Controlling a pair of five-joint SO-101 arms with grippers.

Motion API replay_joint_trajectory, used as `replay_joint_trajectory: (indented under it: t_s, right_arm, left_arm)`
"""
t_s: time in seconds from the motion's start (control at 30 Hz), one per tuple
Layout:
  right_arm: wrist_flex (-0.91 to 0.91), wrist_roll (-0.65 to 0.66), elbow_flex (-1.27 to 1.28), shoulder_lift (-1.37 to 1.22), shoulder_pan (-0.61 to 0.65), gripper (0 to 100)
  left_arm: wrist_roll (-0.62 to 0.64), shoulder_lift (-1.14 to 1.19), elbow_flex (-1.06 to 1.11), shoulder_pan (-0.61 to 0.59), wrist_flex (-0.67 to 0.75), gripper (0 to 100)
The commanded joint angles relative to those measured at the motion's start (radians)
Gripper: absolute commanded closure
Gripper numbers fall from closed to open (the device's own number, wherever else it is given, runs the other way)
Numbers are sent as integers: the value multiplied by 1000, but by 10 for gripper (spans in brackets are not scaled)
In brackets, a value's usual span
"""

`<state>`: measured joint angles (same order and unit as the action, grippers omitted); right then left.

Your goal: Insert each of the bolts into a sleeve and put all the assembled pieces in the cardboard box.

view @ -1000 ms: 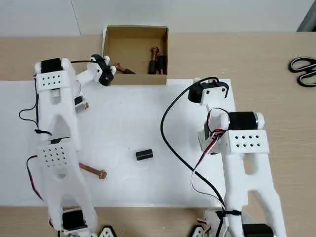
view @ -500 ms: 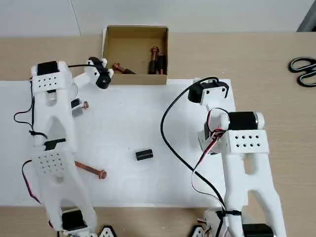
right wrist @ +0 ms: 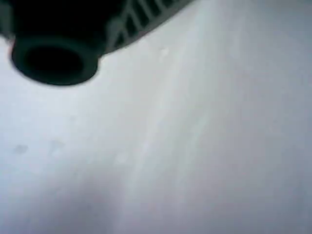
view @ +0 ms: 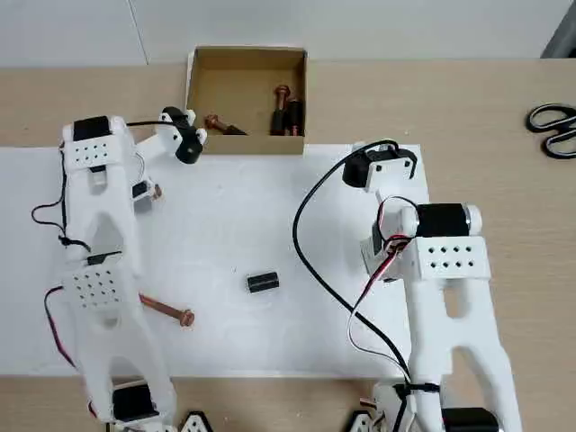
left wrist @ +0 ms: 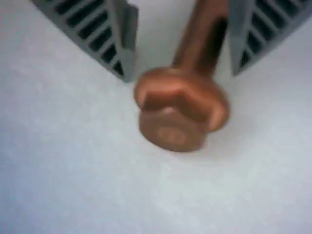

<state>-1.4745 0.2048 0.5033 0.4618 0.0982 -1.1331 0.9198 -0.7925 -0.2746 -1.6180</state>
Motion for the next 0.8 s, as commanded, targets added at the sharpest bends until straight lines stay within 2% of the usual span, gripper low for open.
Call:
replay_joint_trajectory:
  t_s: [0.0,0.13,0.53,0.77]
  right_arm:
    - [15,9,-5,33,-8,991]
    - [15,9,-5,30,-4,991]
    - [15,9,-5,35,-4,991]
    - [8,0,-9,36,-2,991]
  left_arm:
    - [-2,64,-88,0,-43,919]
    - [-2,110,-179,11,-123,997]
    - [84,-48,-191,44,-135,995]
    - [114,-255,-24,84,-135,995]
